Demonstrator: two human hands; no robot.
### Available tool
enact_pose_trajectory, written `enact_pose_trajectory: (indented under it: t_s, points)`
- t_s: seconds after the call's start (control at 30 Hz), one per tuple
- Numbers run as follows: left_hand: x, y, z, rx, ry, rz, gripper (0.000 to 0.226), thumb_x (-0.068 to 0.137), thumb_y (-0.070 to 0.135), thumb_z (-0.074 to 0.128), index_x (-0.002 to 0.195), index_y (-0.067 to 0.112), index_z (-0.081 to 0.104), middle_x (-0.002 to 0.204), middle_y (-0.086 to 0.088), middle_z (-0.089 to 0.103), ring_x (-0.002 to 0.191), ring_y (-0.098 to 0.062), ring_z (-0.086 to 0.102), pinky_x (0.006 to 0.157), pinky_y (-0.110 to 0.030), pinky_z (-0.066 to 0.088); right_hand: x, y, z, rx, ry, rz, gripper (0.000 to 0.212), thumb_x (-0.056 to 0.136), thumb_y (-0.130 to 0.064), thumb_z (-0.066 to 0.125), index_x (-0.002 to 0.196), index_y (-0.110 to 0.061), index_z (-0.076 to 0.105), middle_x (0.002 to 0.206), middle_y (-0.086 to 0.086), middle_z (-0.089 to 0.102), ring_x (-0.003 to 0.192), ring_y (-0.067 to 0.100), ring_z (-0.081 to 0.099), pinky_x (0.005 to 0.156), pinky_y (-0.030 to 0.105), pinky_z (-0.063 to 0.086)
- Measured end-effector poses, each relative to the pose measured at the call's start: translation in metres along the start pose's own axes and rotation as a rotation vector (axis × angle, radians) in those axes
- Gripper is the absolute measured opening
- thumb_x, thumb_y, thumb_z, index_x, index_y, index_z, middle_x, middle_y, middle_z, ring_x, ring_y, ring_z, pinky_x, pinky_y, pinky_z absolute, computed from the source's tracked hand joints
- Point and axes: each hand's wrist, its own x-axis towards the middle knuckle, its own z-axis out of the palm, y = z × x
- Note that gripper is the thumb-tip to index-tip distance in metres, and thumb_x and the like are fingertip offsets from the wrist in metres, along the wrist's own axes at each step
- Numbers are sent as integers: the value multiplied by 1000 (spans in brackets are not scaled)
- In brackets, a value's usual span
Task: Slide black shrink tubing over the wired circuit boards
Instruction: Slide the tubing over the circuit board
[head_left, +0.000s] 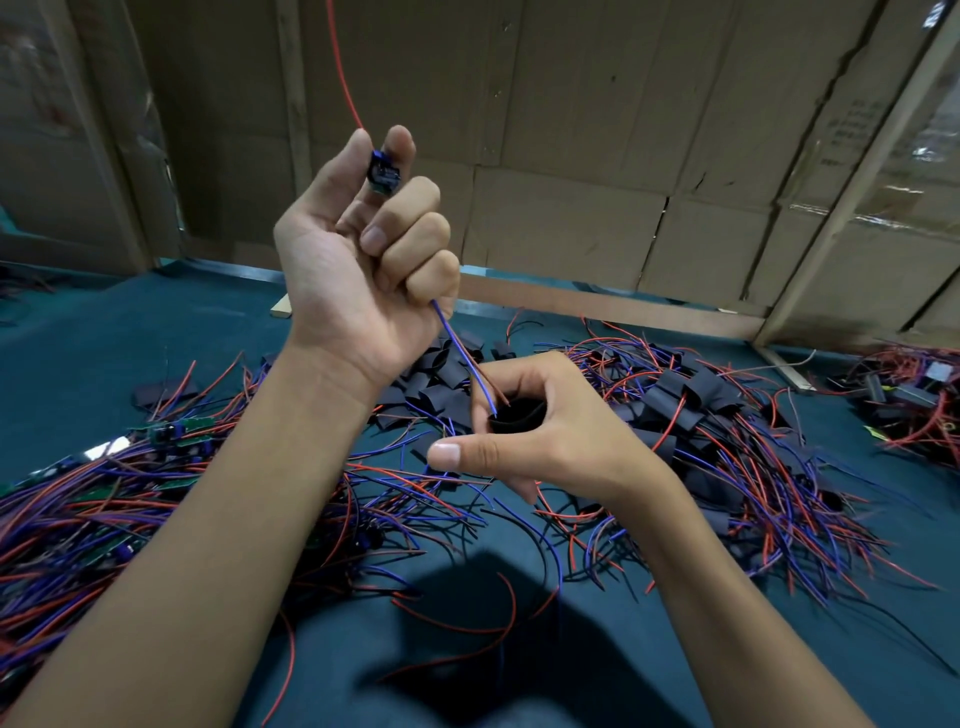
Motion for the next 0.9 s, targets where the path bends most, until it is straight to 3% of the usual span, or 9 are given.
enact_pose_trajectory:
  t_s: [0.13, 0.37, 0.53, 0.67, 0.8, 0.9]
  points:
    - [-1, -2, 2, 94, -26, 36, 33, 105, 39, 35, 95, 17, 57, 53, 9, 17, 39, -7, 9, 35, -21, 11, 0, 1, -1, 93, -79, 21, 45, 81, -26, 83, 63, -4, 48, 39, 10, 46, 31, 19, 37, 43, 20, 33]
    - [-4, -5, 8, 263, -64, 102, 34, 104, 38, 35, 90, 18, 59, 52, 8, 17, 40, -7, 9, 36, -20, 12, -1, 2, -3, 192, -159, 59, 44, 82, -22, 81, 62, -5, 46, 40, 3, 43, 31, 20, 38, 42, 22, 35]
    - [-5, -6, 11, 345, -85, 127, 34, 103, 37, 34, 89, 16, 57, 52, 6, 16, 40, -7, 9, 40, -19, 10, 0, 0, -1, 241, -157, 86, 42, 82, -25, 81, 60, -13, 47, 42, 1, 41, 31, 18, 38, 39, 22, 35]
    - [-2, -11, 11, 449, -149, 88, 30, 100, 32, 35, 91, 11, 54, 53, 4, 24, 40, -9, 18, 42, -20, 21, 2, -2, -3, 309, -102, 114, 44, 85, -30, 79, 61, -17, 44, 45, 0, 39, 30, 17, 38, 37, 20, 34]
    - [1, -23, 6, 500, -191, -1, 32, 99, 26, 37, 95, 6, 62, 66, -2, 42, 61, -18, 42, 62, -32, 41, 1, -4, -12, 310, -74, 135, 46, 84, -41, 80, 56, -20, 50, 47, 3, 38, 33, 20, 42, 39, 23, 38]
    - [2, -31, 0, 689, -178, -99, 41, 101, 29, 37, 103, 10, 73, 80, 1, 51, 78, -15, 46, 77, -34, 42, 1, -2, -16, 218, -51, 160, 46, 82, -46, 80, 55, -21, 53, 47, 5, 46, 37, 24, 50, 43, 23, 39]
